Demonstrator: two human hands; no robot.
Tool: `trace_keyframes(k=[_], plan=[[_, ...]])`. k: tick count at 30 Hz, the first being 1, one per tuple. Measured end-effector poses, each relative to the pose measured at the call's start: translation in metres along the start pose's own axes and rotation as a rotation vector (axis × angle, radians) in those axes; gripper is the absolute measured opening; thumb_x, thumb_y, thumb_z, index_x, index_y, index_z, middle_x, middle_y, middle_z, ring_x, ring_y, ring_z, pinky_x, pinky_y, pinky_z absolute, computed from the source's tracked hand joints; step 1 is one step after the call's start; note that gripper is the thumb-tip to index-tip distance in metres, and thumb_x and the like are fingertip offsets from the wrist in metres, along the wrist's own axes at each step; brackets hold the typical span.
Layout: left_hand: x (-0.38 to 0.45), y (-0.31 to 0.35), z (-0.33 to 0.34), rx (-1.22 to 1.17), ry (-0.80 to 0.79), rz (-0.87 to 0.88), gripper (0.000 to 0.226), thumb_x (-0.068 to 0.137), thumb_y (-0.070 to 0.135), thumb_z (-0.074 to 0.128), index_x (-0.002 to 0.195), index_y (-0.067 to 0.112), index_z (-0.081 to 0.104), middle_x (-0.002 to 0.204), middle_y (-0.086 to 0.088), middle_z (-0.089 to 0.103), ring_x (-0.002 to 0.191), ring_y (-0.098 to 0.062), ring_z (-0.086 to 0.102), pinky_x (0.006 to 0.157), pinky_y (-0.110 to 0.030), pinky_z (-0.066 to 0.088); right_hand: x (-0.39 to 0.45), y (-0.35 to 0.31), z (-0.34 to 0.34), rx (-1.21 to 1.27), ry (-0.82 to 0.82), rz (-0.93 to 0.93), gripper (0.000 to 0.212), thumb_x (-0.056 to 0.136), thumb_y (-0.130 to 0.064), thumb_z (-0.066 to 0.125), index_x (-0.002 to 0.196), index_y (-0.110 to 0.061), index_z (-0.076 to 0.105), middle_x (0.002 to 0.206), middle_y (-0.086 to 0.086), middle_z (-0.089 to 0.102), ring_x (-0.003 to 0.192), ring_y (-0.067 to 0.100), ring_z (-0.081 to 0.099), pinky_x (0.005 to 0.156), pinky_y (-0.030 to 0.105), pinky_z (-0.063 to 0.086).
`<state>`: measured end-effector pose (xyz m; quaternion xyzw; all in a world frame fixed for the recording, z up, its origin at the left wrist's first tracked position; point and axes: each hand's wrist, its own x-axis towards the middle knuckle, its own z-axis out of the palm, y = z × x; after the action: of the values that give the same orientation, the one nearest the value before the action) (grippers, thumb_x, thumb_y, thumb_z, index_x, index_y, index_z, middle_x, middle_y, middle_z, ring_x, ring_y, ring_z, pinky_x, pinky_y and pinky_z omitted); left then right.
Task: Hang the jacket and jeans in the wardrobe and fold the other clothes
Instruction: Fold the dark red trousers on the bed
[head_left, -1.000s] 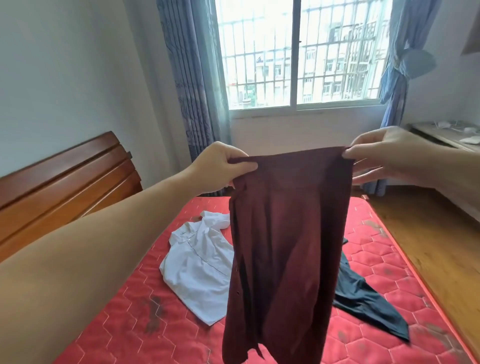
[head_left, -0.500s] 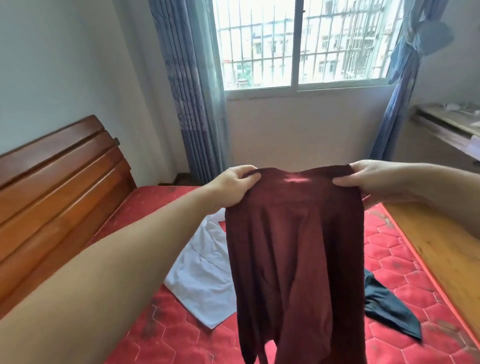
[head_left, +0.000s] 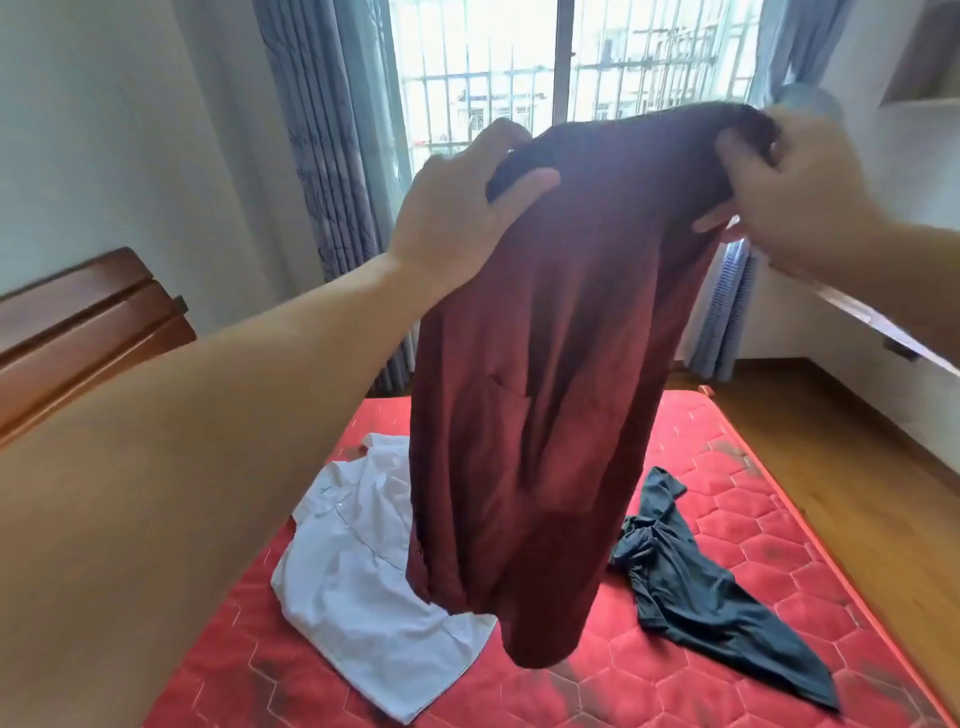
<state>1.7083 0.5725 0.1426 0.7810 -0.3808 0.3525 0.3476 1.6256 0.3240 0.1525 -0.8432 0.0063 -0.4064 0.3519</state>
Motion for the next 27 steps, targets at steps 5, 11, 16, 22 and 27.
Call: trace_keyframes(k=[5,11,16,22,27], plan=[[-0.103,0.004,0.013,-0.055,-0.274,0.057,0.061,0.066,0.061,0.075,0.107,0.016,0.066,0.087,0.005,0.07,0.075,-0.015,0.065,0.075,-0.031,0.054,-0.111,0.036,-0.015,-0.291,-0.132,-0.324,0.024,0.097,-0.024,0.049,0.092,-0.005,0.063,0.068,0.012,0.061,0.056,0.023,0.05,0.058,0.013,0.035],[-0.298,0.008,0.07,0.073,-0.831,-0.037,0.023,0.077,0.031,0.071,0.072,0.011,0.063,0.073,-0.007,0.064,0.069,-0.032,0.063,0.059,-0.036,0.048,-0.303,0.112,0.011,-0.24,-0.567,-0.165,0.03,0.089,-0.041,0.045,0.073,-0.018,0.058,0.055,-0.002,0.056,0.048,0.023,0.051,0.047,0.035,0.04],[-0.466,0.036,0.1,0.136,-1.19,-0.357,0.021,0.081,0.037,0.065,0.085,0.017,0.066,0.088,-0.003,0.064,0.089,-0.029,0.06,0.07,-0.036,0.048,-0.483,0.17,0.039,-0.205,-0.869,0.154,0.038,0.087,-0.051,0.04,0.069,-0.019,0.048,0.055,-0.005,0.055,0.054,0.024,0.052,0.051,0.039,0.043],[-0.622,0.093,0.115,0.096,-1.464,-0.594,0.026,0.077,0.015,0.058,0.099,0.02,0.071,0.103,-0.006,0.066,0.103,-0.031,0.059,0.081,-0.035,0.049,-0.643,0.177,0.024,-0.172,-1.123,0.418,0.031,0.087,-0.039,0.057,0.067,-0.018,0.045,0.055,-0.007,0.051,0.055,0.017,0.048,0.059,0.036,0.041],[-0.711,0.121,0.127,0.034,-1.579,-0.713,0.04,0.075,0.008,0.054,0.108,0.024,0.069,0.11,-0.004,0.068,0.108,-0.029,0.058,0.085,-0.034,0.049,-0.718,0.196,0.012,-0.097,-1.312,0.497,0.031,0.07,-0.047,0.055,0.073,-0.017,0.051,0.065,-0.01,0.057,0.063,0.009,0.048,0.063,0.028,0.041]])
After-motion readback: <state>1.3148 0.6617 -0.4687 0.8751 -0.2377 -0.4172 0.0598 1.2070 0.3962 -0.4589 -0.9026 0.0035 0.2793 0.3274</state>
